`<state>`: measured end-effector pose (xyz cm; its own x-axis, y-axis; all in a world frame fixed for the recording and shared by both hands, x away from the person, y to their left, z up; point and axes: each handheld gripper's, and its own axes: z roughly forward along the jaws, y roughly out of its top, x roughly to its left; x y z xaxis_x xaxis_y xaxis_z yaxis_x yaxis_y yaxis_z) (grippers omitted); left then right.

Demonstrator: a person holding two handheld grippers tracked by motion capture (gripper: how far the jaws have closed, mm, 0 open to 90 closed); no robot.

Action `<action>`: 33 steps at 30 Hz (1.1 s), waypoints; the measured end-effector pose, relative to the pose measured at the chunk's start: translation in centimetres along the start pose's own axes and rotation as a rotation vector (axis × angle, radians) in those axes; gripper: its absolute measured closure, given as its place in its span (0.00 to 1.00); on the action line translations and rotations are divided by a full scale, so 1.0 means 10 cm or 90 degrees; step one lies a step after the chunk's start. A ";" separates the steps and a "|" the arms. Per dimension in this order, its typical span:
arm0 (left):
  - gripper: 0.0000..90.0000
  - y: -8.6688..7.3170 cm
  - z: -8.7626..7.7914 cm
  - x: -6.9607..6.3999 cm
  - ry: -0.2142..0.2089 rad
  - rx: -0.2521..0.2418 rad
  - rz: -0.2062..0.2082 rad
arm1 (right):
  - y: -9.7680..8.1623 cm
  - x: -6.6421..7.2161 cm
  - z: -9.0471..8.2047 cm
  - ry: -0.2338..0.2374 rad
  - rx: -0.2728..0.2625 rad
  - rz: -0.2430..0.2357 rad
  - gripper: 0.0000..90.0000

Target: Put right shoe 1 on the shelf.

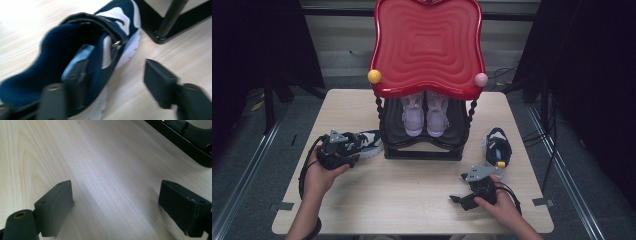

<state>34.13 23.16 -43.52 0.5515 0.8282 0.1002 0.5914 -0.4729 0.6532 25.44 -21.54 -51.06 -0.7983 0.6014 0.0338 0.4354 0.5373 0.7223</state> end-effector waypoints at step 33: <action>0.39 -0.04 -0.25 -0.16 -0.045 0.004 -0.024 | 0.00 0.00 0.00 -0.001 0.000 0.001 0.13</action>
<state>31.59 22.78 -42.09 0.5680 0.8227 0.0224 0.6166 -0.4434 0.6506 25.40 -21.53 -51.06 -0.7967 0.6034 0.0335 0.4369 0.5367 0.7219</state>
